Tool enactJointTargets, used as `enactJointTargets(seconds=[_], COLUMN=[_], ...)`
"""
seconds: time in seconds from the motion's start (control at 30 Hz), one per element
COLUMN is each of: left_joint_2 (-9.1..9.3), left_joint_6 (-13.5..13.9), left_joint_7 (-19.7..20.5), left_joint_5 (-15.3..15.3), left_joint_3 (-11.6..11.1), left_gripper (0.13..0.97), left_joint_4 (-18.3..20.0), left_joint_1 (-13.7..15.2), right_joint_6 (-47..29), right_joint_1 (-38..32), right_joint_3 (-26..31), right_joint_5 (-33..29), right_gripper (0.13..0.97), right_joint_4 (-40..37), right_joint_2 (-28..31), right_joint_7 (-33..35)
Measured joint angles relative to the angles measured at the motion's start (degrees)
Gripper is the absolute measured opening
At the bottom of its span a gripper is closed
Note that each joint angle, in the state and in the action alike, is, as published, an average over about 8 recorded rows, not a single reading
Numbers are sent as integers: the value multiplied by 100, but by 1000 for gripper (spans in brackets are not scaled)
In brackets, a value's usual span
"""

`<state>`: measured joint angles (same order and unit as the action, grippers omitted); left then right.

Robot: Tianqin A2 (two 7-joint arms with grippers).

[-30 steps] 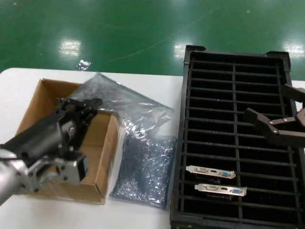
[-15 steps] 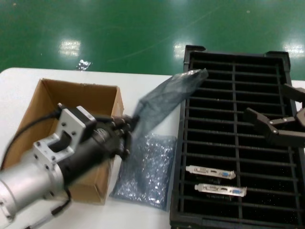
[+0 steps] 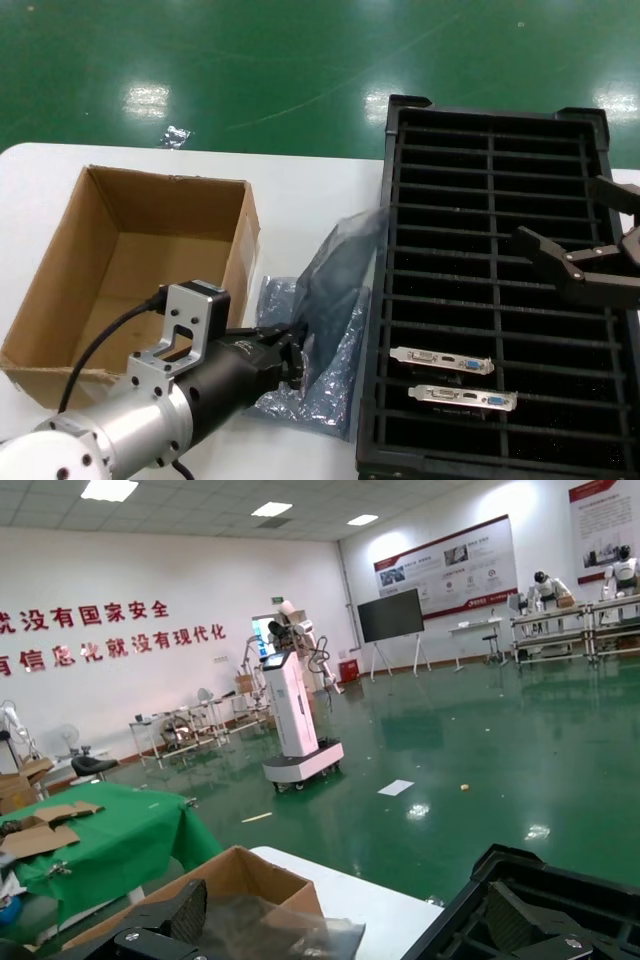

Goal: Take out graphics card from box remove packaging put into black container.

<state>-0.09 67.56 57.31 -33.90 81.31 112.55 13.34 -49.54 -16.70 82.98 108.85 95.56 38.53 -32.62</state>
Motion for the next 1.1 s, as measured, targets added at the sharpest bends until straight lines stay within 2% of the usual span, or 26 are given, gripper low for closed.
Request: enactJointTargets(seconds=[0.17, 0.33, 0.5, 0.63, 0.77, 0.8, 0.9, 1.0, 1.1], left_joint_2=[3, 0, -46, -166, -423, -519, -866, -1266, -1576], left_joint_6=[-231, -330, -401, -499, -691, -770, -1070, -1460, -1890], left_joint_7=[92, 123, 43, -152, -541, -702, -1311, -2065, -2782], left_joint_5=[98, 175, 231, 187, 29, -19, -92, 78, 473], left_joint_3=[87, 137, 47, -63, -143, -145, -84, 82, 226], left_gripper=[163, 205, 213, 279, 346, 346, 420, 494, 543], left_joint_4=[-311, -515, -662, -736, -698, -650, -422, -110, 155], left_joint_1=[93, 205, 295, 373, 475, 507, 606, 678, 677], right_joint_6=[0, 0, -1, -1, -1, -1, -1, -1, -1], right_joint_1=[0, 0, 0, 0, 0, 0, 0, 0, 0], right_joint_3=[0, 0, -1, -1, -1, -1, -1, -1, -1], right_joint_5=[0, 0, -1, -1, -1, -1, -1, -1, -1], right_gripper=[966, 966, 966, 966, 966, 966, 966, 966, 966], right_joint_4=[0, 0, 0, 0, 0, 0, 0, 0, 0], right_joint_2=[0, 0, -1, -1, -1, -1, -1, -1, -1], right_joint_7=[0, 0, 0, 0, 0, 0, 0, -1, -1])
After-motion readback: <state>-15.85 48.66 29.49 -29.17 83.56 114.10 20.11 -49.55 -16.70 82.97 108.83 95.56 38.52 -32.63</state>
